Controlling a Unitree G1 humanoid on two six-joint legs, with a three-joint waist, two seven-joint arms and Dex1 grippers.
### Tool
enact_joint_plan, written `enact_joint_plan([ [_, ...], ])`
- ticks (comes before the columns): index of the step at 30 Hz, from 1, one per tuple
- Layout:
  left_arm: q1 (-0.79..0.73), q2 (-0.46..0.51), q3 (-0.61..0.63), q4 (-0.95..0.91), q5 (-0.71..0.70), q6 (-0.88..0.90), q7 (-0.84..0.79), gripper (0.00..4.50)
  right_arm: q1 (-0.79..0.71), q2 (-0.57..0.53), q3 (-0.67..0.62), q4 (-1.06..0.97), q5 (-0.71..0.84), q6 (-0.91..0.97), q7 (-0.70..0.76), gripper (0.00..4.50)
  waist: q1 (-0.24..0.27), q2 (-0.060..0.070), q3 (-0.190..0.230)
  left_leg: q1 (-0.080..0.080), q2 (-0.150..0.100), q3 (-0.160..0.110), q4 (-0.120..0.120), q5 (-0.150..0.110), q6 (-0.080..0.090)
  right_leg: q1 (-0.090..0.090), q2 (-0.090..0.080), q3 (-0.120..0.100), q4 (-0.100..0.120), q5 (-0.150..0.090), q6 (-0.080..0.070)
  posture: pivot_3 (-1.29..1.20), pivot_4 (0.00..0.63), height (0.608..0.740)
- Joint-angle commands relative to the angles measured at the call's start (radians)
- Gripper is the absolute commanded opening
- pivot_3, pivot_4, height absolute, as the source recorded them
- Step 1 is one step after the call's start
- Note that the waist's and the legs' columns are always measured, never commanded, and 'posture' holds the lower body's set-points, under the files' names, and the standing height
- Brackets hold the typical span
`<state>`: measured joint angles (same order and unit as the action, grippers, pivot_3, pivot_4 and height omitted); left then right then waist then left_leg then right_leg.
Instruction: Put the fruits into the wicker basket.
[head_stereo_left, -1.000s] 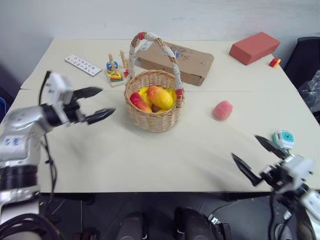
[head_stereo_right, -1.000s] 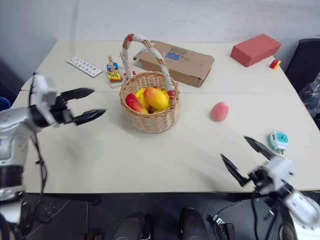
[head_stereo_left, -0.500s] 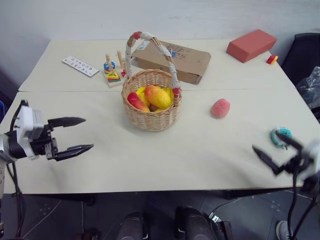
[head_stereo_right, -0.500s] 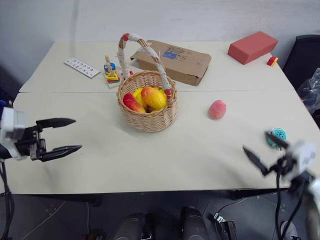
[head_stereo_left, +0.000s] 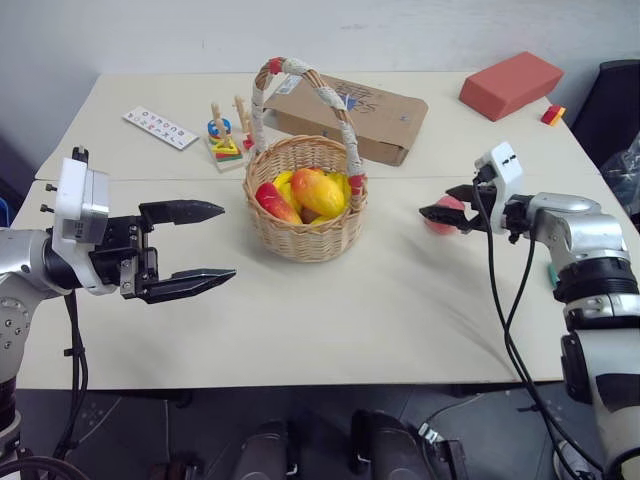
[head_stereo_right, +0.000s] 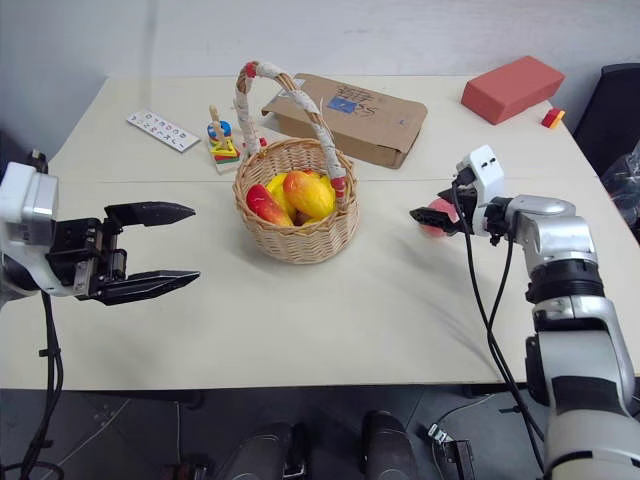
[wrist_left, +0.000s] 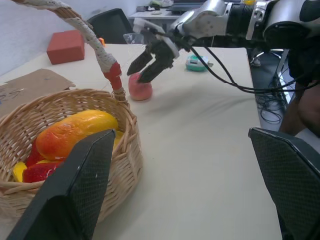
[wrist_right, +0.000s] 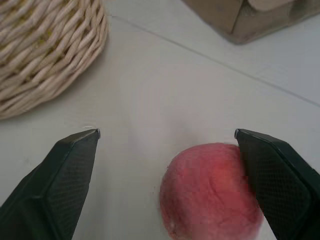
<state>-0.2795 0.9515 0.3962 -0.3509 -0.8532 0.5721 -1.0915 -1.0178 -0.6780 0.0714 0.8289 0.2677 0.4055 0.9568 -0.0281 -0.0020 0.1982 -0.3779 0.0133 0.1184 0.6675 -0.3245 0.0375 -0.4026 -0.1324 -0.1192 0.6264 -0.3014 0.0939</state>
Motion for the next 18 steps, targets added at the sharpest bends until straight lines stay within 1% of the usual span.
enact_joint_plan([
  [1,0.044,-0.009,0.049,-0.056,0.002,-0.02,0.02,4.49,-0.071,0.022,0.014,0.159,-0.082,-0.103,0.023,4.5,-0.003,0.0,0.0,0.0,0.0,0.0,0.001,0.0,0.0,0.0,0.0,0.0,0.0,0.0,0.0,0.0,0.15,0.74],
  [5,0.08,-0.022,0.065,-0.091,-0.007,-0.025,0.044,4.49,-0.133,0.043,0.013,0.3,-0.146,-0.16,0.036,4.5,-0.004,-0.001,0.0,0.0,0.001,0.0,0.001,0.0,0.0,0.0,0.0,0.001,0.0,0.0,0.0,0.0,0.15,0.74],
  [9,0.089,-0.026,0.073,-0.103,-0.006,-0.028,0.06,4.49,-0.163,0.048,-0.002,0.368,-0.183,-0.205,0.06,4.5,-0.003,-0.001,0.0,0.0,0.002,0.0,0.003,0.001,-0.002,0.0,0.001,0.001,0.001,0.0,0.0,0.0,0.15,0.74],
  [10,0.089,-0.027,0.075,-0.104,-0.007,-0.029,0.064,4.5,-0.169,0.049,-0.01,0.375,-0.185,-0.211,0.07,4.13,-0.003,0.0,0.0,0.0,0.002,0.0,0.003,0.002,-0.002,0.0,0.001,0.001,0.001,0.0,0.0,0.0,0.15,0.74],
  [11,0.089,-0.027,0.076,-0.104,-0.007,-0.03,0.068,4.5,-0.173,0.05,-0.017,0.38,-0.188,-0.22,0.08,4.0,-0.003,0.0,0.0,0.0,0.002,0.0,0.003,0.002,-0.002,0.0,0.001,0.001,0.001,0.0,0.0,0.0,0.15,0.74],
  [12,0.092,-0.029,0.078,-0.105,-0.006,-0.032,0.071,4.5,-0.173,0.046,-0.015,0.382,-0.195,-0.228,0.108,3.56,-0.003,0.0,0.0,0.0,0.002,0.0,0.003,0.002,-0.002,0.0,0.001,0.001,0.001,0.0,0.0,0.0,0.15,0.74],
  [15,0.108,-0.037,0.082,-0.104,0.0,-0.04,0.077,4.5,-0.169,0.036,-0.03,0.378,-0.201,-0.264,0.136,2.63,-0.004,0.0,0.0,0.0,0.002,0.0,0.003,0.002,-0.003,0.0,0.001,0.001,0.001,0.0,0.0,0.0,0.15,0.74],
  [16,0.112,-0.039,0.082,-0.104,0.002,-0.043,0.079,4.5,-0.169,0.034,-0.04,0.375,-0.198,-0.276,0.139,2.43,-0.004,0.0,0.0,0.0,0.002,0.0,0.002,0.002,-0.003,0.0,0.001,0.001,0.001,0.0,0.0,0.0,0.15,0.74],
  [18,0.123,-0.045,0.087,-0.101,0.003,-0.047,0.086,4.5,-0.172,0.029,-0.063,0.349,-0.173,-0.267,0.196,2.39,-0.003,0.0,0.0,0.0,0.002,0.0,0.002,0.002,-0.003,0.0,0.001,0.001,0.001,0.0,0.0,0.0,0.15,0.74],
])
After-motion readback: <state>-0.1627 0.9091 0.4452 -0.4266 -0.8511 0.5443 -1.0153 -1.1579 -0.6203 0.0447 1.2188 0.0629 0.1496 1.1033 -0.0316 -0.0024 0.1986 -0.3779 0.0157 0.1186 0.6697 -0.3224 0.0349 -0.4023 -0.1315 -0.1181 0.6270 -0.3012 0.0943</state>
